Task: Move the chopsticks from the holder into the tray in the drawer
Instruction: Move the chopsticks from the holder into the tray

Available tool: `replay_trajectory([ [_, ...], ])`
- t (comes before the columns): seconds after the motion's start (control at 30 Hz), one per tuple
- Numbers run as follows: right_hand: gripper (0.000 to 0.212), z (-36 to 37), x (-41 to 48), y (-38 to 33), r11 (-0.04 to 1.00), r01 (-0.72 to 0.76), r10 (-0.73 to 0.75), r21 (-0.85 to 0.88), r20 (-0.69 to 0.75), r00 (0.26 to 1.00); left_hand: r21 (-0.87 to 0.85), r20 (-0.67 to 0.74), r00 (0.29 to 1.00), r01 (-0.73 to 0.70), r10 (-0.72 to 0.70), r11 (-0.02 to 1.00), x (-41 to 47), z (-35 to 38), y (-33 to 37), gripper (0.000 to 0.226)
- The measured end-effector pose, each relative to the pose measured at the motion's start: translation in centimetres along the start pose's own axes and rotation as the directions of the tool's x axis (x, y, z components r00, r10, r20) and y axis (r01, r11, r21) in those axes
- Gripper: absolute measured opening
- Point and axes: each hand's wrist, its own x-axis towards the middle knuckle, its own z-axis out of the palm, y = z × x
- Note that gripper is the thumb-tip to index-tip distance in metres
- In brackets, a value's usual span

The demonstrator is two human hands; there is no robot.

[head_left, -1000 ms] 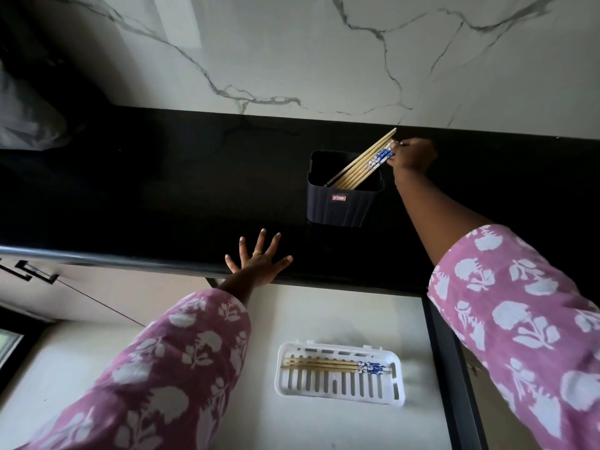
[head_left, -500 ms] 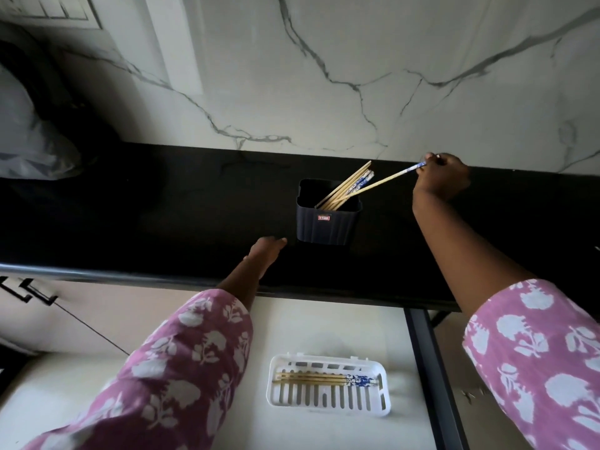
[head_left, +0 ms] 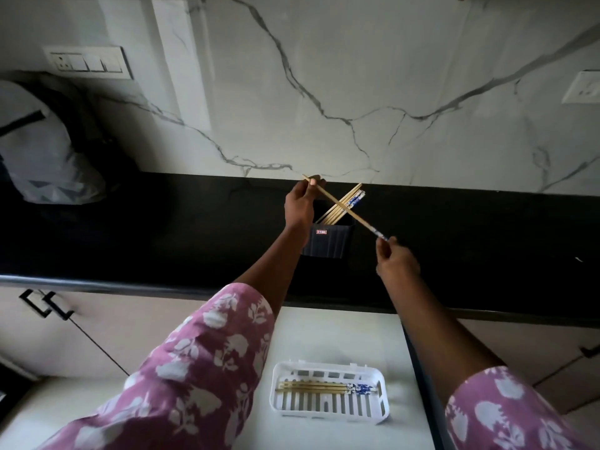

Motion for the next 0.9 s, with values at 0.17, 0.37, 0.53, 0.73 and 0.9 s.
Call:
replay_trajectory([
  [0.17,0.032,0.6,-1.3,1.3,0.86,-0.436,0.419,0.264,0.123,0.9,0.064,0.081,0.993,-0.094,0.089,0.994,-1.2,1.0,1.7,0.016],
  [0.37,0.034,1.5,-2.0,1.9,0.828,0.289,-0.193,-0.481,0.239,0.952,0.291,0.193,0.969,-0.206,0.153,0.934,-2.0,1.0,2.1,0.024],
  [0.53,0.016,2.8,-3.2,1.8,0.652,0.644,-0.415,-0.4,0.522,0.745,0.382,0.244,0.963,-0.204,0.114,0.902,-2.5,0.4,-0.1,0.015],
  [0.73,0.01,2.9,-2.5,4.8,0.622,0.62,-0.302,-0.479,0.584,0.754,0.479,0.249,0.968,-0.142,0.021,0.866,-2.7,-2.1,-3.2,0.022],
  [0.9,0.016,1.5,-1.9,8.4,0.682,0.493,-0.142,-0.54,0.563,0.814,0.671,0.244,0.943,0.005,-0.228,0.741,-2.2,-6.3,-7.2,0.055],
])
